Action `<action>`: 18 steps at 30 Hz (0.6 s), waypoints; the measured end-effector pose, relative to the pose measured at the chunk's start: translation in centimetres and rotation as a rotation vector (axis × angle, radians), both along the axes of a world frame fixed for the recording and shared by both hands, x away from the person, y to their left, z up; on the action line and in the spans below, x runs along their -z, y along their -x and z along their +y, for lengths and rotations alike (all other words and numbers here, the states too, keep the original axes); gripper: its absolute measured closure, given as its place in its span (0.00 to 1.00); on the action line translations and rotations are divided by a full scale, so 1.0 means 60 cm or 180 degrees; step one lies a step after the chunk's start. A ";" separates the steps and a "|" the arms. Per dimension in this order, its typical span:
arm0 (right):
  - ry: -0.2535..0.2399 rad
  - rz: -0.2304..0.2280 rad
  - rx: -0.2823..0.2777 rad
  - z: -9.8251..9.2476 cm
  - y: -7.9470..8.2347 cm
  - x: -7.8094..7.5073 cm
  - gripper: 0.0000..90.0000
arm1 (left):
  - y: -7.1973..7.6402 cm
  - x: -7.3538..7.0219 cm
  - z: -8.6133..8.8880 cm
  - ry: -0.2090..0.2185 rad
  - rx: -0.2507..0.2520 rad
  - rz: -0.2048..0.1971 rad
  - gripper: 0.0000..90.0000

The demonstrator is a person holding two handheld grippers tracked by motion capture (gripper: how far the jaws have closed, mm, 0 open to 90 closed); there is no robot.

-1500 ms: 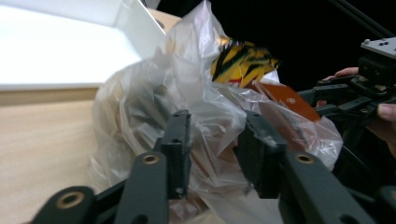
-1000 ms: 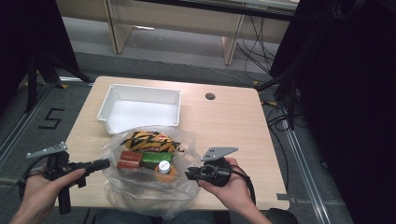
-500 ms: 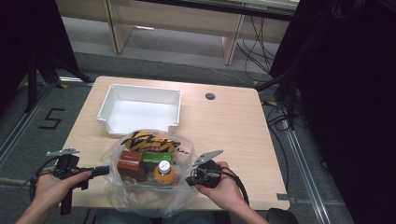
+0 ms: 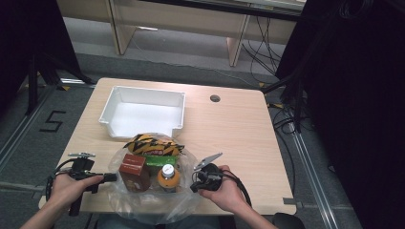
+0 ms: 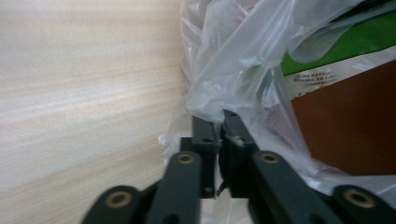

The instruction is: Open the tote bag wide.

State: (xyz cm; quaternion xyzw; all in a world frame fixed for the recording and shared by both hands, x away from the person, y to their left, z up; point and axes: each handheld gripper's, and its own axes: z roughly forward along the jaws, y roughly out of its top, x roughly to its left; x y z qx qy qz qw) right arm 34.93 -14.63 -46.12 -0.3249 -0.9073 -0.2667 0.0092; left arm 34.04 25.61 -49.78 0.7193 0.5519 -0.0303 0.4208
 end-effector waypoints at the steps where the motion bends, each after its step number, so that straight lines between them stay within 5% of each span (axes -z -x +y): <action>1: -0.0041 -0.0034 0.0014 -0.005 0.003 -0.007 0.87 | 0.007 -0.008 0.003 0.0031 -0.0033 -0.0105 0.88; 7: -0.0480 -0.0333 0.0061 -0.045 0.031 -0.055 0.73 | 0.046 -0.063 0.026 0.0028 -0.0095 -0.0702 0.57; 11: -0.0583 -0.0589 0.0023 -0.066 0.046 -0.096 0.70 | 0.067 -0.116 0.039 -0.0024 -0.0100 -0.1045 0.51; 18: -0.0745 -0.0955 0.0146 -0.075 0.034 -0.146 0.65 | 0.074 -0.180 0.054 0.0011 -0.0055 -0.1331 0.48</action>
